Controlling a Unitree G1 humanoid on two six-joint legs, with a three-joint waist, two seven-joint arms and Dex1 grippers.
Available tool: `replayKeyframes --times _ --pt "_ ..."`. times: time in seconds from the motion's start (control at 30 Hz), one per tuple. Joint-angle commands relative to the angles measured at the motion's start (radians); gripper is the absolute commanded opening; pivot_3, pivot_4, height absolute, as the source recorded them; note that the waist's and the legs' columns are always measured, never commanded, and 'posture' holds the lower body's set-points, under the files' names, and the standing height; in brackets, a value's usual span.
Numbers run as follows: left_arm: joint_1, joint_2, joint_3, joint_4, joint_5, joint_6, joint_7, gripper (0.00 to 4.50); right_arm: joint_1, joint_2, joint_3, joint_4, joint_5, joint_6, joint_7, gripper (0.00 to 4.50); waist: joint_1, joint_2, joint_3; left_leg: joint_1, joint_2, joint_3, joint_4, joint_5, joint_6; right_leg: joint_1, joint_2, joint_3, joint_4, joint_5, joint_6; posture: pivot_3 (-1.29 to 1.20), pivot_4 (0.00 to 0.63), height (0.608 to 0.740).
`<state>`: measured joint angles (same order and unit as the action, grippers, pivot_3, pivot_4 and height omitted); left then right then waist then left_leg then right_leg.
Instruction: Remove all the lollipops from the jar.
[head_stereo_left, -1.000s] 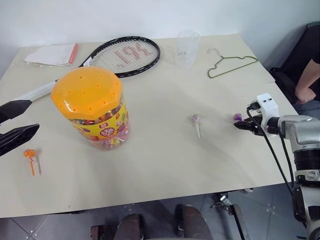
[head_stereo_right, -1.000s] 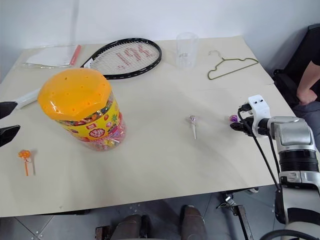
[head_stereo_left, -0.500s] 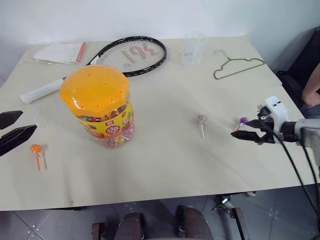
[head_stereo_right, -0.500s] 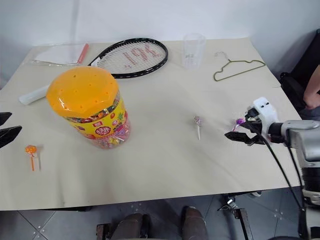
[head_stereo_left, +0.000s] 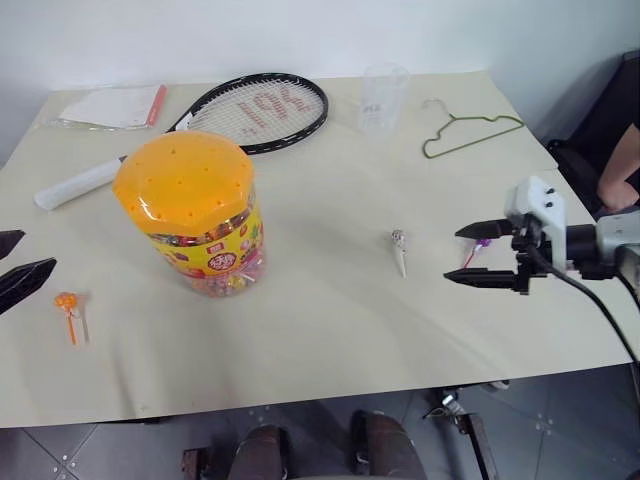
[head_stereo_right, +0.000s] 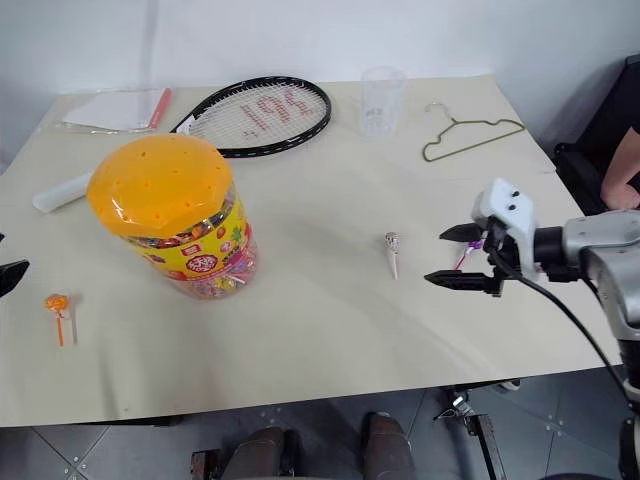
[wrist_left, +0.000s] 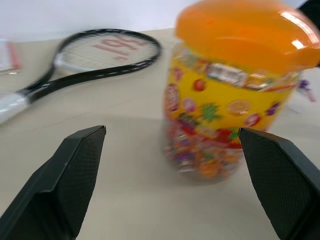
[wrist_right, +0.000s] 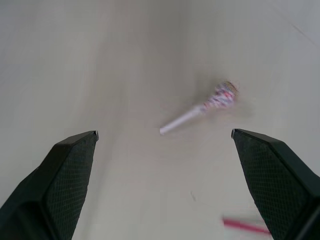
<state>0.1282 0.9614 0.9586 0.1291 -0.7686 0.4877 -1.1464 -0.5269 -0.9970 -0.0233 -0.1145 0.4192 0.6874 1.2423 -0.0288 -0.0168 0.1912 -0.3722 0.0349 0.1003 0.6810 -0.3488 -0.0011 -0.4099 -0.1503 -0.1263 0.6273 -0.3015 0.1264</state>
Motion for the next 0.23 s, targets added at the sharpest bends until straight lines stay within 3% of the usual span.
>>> replayKeyframes --times 0.03,0.23 --pt "0.041 -0.023 0.049 0.002 0.027 -0.060 -0.008 4.50 -0.004 0.017 -0.010 0.003 0.013 -0.019 -0.007 4.47 0.000 0.000 0.000 0.000 0.000 0.000 0.000 0.000 0.000 0.000 0.000 0.000 0.000 0.000 0.000 0.00 0.150 0.740" --pt "0.129 -0.071 0.084 -0.037 0.030 -0.092 -0.017 4.50 0.042 0.061 0.002 0.011 0.018 -0.050 -0.019 4.47 0.003 -0.002 -0.001 0.000 0.000 0.000 0.001 -0.001 0.001 0.000 0.000 0.000 0.000 0.000 0.000 0.00 0.150 0.740"
